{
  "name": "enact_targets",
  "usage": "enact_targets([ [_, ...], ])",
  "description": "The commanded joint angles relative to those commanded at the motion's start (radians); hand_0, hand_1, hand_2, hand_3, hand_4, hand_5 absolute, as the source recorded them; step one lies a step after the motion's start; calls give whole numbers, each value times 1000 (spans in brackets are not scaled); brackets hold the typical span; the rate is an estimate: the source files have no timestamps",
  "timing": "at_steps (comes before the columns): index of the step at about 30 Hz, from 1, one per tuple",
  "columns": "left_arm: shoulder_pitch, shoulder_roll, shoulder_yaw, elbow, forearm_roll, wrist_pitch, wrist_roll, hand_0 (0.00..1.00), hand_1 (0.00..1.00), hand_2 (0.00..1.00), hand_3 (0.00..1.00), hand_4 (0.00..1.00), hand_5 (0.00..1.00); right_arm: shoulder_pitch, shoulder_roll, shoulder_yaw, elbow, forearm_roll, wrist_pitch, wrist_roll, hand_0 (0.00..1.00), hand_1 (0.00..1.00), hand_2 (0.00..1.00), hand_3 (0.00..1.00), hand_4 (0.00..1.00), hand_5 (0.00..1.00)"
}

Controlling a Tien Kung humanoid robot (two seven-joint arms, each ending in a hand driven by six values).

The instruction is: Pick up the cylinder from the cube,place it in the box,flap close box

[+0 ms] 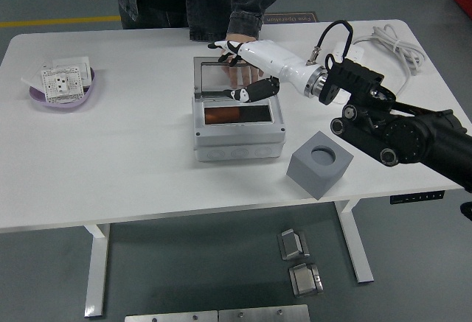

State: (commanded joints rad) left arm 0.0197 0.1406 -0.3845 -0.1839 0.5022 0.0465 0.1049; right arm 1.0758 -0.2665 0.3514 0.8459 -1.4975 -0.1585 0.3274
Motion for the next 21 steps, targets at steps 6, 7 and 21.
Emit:
enact_targets([
  [6,-9,7,-2,-2,6,-2,3,666,664,567,603,620,249,91,55,-63,-136,92,24,13,695,612,760,936,751,315],
  [7,-12,8,-1,-2,6,-2,3,666,664,567,603,620,249,104,66,-81,-160,111,27,15,695,612,760,936,751,315],
  [21,-55,25,7,-7,13,-5,4,665,664,566,603,620,245,148,143,-292,-438,322,72,28,756,701,779,931,782,394],
])
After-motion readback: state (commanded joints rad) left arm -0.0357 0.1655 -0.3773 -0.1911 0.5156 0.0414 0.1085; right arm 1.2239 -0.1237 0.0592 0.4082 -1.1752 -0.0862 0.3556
